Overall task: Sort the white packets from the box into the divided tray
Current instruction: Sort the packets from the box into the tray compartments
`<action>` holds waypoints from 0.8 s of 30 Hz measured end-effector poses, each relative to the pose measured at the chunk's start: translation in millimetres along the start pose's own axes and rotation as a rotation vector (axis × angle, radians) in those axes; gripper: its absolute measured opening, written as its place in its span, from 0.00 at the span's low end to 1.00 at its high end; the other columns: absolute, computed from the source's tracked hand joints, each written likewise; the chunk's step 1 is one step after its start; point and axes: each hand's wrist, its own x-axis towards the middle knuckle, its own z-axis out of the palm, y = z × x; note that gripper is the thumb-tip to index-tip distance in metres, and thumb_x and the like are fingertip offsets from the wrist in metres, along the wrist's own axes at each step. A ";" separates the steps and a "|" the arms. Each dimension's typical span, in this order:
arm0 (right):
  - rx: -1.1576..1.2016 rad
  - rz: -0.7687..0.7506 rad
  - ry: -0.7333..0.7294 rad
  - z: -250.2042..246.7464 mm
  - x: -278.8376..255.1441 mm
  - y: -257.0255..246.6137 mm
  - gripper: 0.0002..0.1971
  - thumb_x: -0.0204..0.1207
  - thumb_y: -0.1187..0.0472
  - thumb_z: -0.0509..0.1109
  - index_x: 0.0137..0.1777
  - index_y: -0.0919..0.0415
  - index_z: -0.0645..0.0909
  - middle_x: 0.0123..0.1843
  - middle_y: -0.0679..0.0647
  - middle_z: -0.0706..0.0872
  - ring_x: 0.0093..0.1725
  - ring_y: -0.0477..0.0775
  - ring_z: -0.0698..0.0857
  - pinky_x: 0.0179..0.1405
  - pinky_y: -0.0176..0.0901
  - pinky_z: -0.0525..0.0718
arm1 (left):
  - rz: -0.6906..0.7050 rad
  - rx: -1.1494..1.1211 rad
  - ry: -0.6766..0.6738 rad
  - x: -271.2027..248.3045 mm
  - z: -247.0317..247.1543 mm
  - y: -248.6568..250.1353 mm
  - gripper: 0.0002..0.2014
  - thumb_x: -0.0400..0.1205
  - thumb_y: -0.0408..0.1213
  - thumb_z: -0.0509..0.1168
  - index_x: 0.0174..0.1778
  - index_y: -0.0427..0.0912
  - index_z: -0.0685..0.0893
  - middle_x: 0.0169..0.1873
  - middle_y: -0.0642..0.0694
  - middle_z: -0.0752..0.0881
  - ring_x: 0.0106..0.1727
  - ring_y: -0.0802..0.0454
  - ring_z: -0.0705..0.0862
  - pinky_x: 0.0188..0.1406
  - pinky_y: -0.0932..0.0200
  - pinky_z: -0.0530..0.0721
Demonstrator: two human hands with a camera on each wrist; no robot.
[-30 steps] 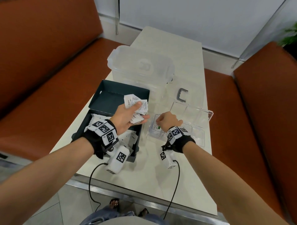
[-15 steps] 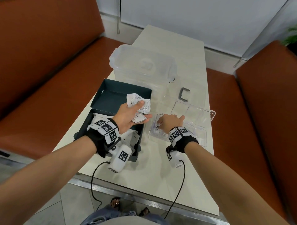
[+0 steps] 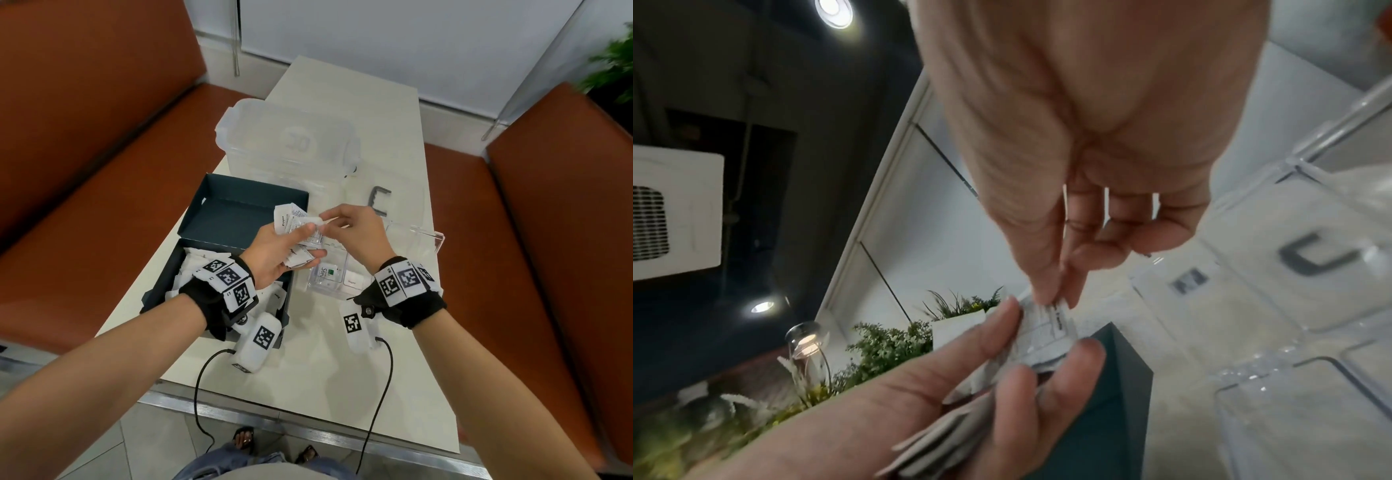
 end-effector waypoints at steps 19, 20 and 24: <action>0.374 0.134 0.067 -29.9 -10.8 23.5 0.04 0.69 0.65 0.79 0.43 0.64 0.89 0.39 0.55 0.91 0.43 0.49 0.89 0.52 0.39 0.86 | -0.033 -0.042 0.059 1.2 3.5 2.1 0.10 0.87 0.38 0.61 0.59 0.36 0.80 0.52 0.36 0.89 0.45 0.39 0.92 0.32 0.54 0.90; 0.325 0.133 0.077 -30.7 -9.0 26.3 0.06 0.67 0.67 0.80 0.44 0.62 0.89 0.39 0.54 0.91 0.41 0.49 0.88 0.52 0.40 0.87 | -0.032 -0.043 0.062 1.1 1.9 2.2 0.10 0.87 0.38 0.61 0.59 0.36 0.80 0.52 0.36 0.89 0.45 0.39 0.92 0.32 0.54 0.90; 0.058 0.170 0.107 -23.7 0.9 37.5 0.14 0.69 0.71 0.77 0.53 0.58 0.87 0.38 0.51 0.87 0.39 0.51 0.87 0.52 0.50 0.88 | -0.024 -0.060 0.089 1.9 -3.3 3.1 0.11 0.87 0.37 0.61 0.63 0.36 0.79 0.54 0.37 0.88 0.44 0.41 0.92 0.31 0.55 0.90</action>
